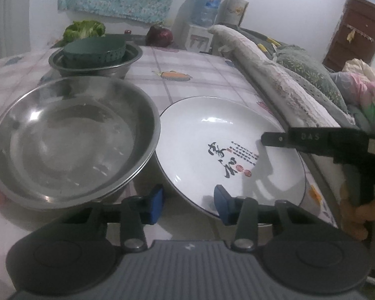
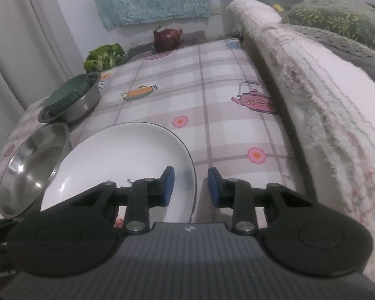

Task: Organize plates and bowls
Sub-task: 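Grip the white plate rim with the right tool while the left tool grips its rim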

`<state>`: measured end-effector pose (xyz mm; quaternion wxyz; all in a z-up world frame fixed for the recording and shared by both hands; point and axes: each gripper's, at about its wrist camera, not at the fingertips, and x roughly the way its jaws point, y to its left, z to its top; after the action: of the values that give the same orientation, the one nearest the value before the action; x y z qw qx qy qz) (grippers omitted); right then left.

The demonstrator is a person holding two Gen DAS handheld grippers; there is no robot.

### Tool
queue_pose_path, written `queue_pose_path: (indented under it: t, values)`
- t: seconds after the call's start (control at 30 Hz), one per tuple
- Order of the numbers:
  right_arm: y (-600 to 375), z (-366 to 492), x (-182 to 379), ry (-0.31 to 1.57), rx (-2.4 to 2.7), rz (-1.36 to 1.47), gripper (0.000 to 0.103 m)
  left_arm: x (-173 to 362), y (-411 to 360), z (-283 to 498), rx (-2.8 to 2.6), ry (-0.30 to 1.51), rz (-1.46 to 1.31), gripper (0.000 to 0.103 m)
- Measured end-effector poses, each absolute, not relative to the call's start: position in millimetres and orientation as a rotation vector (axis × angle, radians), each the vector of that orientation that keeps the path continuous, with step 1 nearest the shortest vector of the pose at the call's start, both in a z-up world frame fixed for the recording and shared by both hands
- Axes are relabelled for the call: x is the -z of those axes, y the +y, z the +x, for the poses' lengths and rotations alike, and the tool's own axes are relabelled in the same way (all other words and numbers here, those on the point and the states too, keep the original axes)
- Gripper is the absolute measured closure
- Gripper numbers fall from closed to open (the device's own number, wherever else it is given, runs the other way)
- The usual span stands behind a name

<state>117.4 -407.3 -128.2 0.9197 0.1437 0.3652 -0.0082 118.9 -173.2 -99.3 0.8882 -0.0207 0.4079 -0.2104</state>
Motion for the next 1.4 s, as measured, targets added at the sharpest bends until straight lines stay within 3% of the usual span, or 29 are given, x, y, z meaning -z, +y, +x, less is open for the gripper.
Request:
queue_pose_path:
  t: [0.1,0.37,0.97,1.4]
  values:
    - [-402.0,121.1,128.0,0.750,0.001,0.274,0.082,99.2,-174.5,119.8,0.458,0.847,-0.046,0.068]
    - [-398.4,107.8,123.2,0.771,0.003,0.277,0.084,98.0,-177.3,112.8,0.471,0.844,-0.003,0.063]
    - [-396.9,11.5,127.5,0.769,0.051,0.379,0.083,95.5,-168.3,50.2,0.586,0.891,0.069,0.063]
    - [-385.6,-8.2,129.4,0.731,0.049,0.396,0.082,94.3,-155.8,43.4,0.600,0.908,0.059,0.063]
